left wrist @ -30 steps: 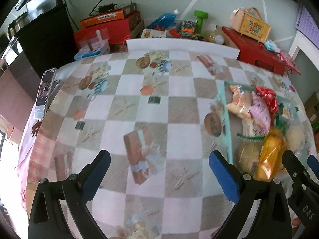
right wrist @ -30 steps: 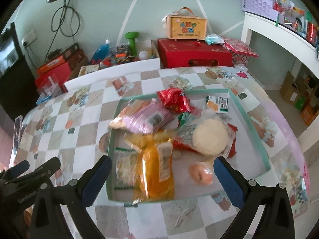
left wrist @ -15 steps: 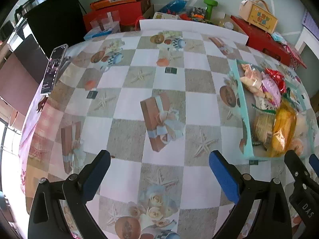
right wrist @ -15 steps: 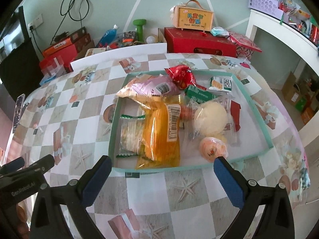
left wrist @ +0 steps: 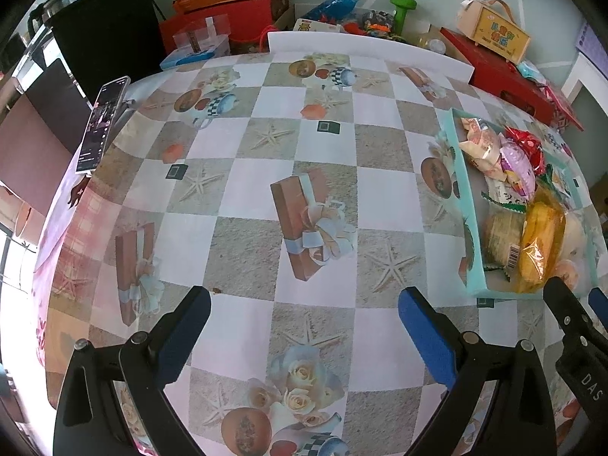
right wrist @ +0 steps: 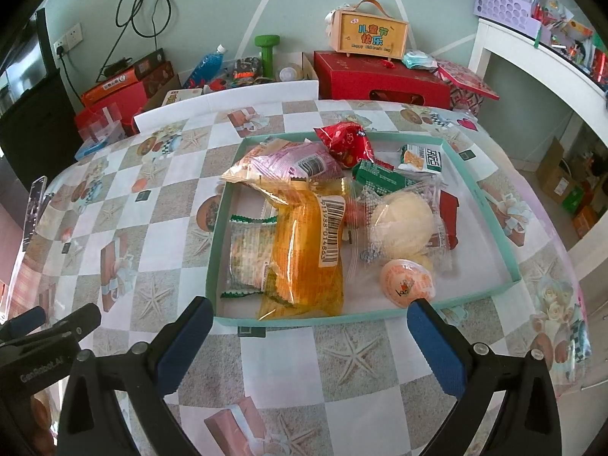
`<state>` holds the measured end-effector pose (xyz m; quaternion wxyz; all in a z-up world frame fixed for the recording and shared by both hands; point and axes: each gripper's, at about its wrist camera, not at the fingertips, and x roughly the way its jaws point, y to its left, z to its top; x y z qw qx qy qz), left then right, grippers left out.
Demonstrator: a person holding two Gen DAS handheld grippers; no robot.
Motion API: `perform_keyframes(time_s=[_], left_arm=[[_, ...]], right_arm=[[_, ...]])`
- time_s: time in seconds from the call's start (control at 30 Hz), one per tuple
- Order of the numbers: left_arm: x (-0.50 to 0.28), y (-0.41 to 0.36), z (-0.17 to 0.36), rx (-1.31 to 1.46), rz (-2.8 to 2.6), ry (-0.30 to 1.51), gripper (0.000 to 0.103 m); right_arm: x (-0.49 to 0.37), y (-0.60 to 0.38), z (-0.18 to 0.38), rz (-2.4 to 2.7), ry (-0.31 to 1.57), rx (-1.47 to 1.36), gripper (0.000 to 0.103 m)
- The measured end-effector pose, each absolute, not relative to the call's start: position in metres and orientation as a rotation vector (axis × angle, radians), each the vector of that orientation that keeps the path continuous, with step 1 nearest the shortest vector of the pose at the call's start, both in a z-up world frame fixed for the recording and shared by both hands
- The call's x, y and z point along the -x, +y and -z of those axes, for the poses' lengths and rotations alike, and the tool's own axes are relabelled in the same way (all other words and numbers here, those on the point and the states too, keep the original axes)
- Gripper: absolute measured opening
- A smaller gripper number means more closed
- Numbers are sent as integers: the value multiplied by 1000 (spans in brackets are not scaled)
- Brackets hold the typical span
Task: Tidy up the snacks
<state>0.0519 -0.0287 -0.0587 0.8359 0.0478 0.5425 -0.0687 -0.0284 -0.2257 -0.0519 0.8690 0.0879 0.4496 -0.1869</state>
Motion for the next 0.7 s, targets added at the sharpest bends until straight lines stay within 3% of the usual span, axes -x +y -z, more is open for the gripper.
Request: perform_keyframes(time_s=[0.7], left_arm=[[-55, -33, 63, -106, 162, 1169, 99]], right_arm=[[24, -228, 53, 388, 935, -196, 103]])
